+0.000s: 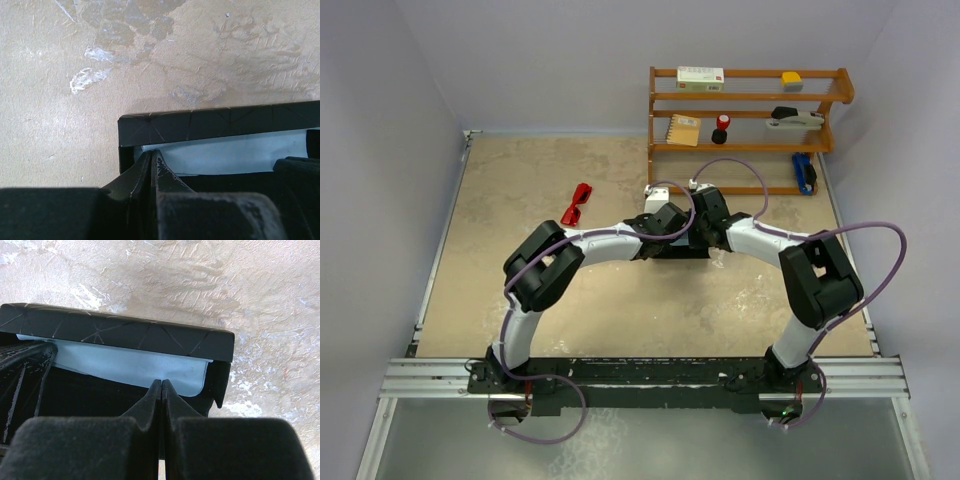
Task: Organize the sunglasses
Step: Place the glasses cleaning cloth in the sunglasses case, then adjust the sunglasses case at the center of the board.
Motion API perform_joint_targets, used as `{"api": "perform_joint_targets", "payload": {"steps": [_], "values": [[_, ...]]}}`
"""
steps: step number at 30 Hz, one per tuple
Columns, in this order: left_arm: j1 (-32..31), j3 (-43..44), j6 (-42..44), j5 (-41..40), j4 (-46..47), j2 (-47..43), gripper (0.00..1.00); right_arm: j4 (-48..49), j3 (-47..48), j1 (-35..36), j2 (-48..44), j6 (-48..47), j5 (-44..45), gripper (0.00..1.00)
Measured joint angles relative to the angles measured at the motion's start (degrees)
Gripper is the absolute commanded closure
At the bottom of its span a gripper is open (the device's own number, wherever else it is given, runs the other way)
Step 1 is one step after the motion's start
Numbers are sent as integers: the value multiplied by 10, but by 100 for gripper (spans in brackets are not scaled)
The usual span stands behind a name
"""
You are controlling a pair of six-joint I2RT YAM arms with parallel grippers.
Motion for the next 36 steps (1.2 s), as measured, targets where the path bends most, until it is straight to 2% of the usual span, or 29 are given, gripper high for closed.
{"api": "perform_joint_targets", "payload": {"steps": [6,15,22,27,36], "values": [[0,5,3,0,-8,-1,100,3,-1,0,-2,0,0,100],[0,58,33,0,-82,-49,100,3,-6,0,-47,2,0,100],[37,69,50,30,-61,-97,100,-1,-25,0,-104,12,1,100],[63,82,69,42,-54,-62,100,-17,-59,0,-143,28,4,100],[60,116,97,75,-44,20,100,-45,-122,0,-165,68,15,100]]}}
